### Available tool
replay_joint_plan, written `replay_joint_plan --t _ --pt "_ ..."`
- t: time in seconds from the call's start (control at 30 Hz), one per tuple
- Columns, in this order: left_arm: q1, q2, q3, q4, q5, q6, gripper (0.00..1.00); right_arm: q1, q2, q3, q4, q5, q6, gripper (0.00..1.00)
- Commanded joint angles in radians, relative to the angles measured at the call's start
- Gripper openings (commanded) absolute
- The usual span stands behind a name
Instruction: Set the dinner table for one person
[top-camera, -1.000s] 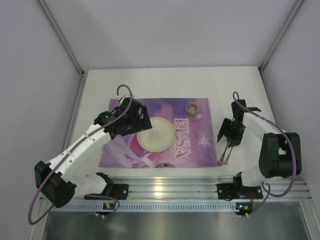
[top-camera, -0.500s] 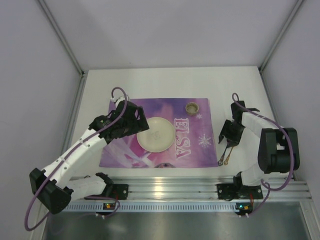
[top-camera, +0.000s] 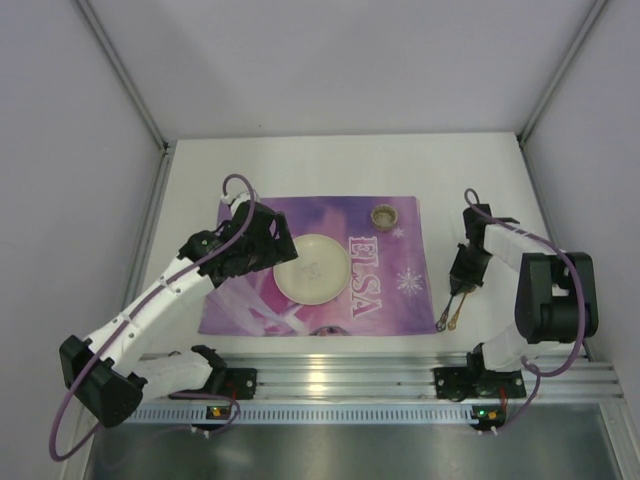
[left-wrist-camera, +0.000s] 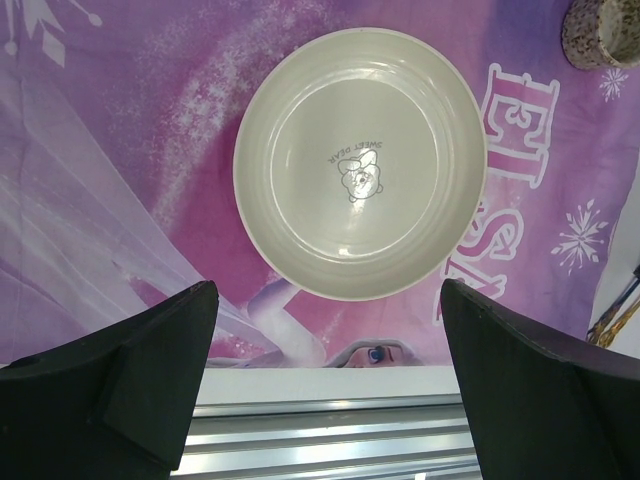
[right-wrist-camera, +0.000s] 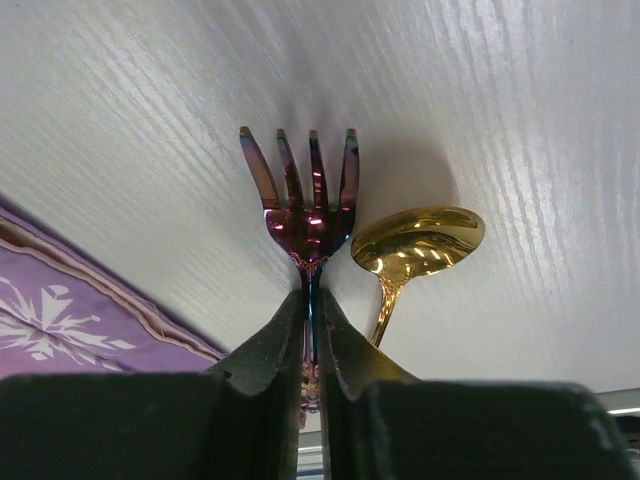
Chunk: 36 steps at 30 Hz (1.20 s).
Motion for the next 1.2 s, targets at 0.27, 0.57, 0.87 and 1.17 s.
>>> replay_joint_plan --t 0.27,0.57,0.87,1.17 --pt "-0.005 0.041 0.037 0.0 -0.002 0.003 0.98 -0.004 0.05 -0.012 0.098 0.006 -0.014 0.0" --pt "-0.022 0.083 0.105 0.111 0.124 0.071 0.98 -0.004 -0.124 0.158 -0.059 -0.047 -0.018 0.0" --pt "-0.207 0.17 0.143 0.454 0.356 0.108 0.98 -0.006 -0.295 0.317 -0.22 -0.164 0.0 0.0" --pt "-0.416 0.394 0.194 0.749 0.471 0.037 0.96 0.016 -0.409 0.408 -0.313 -0.271 0.049 0.0"
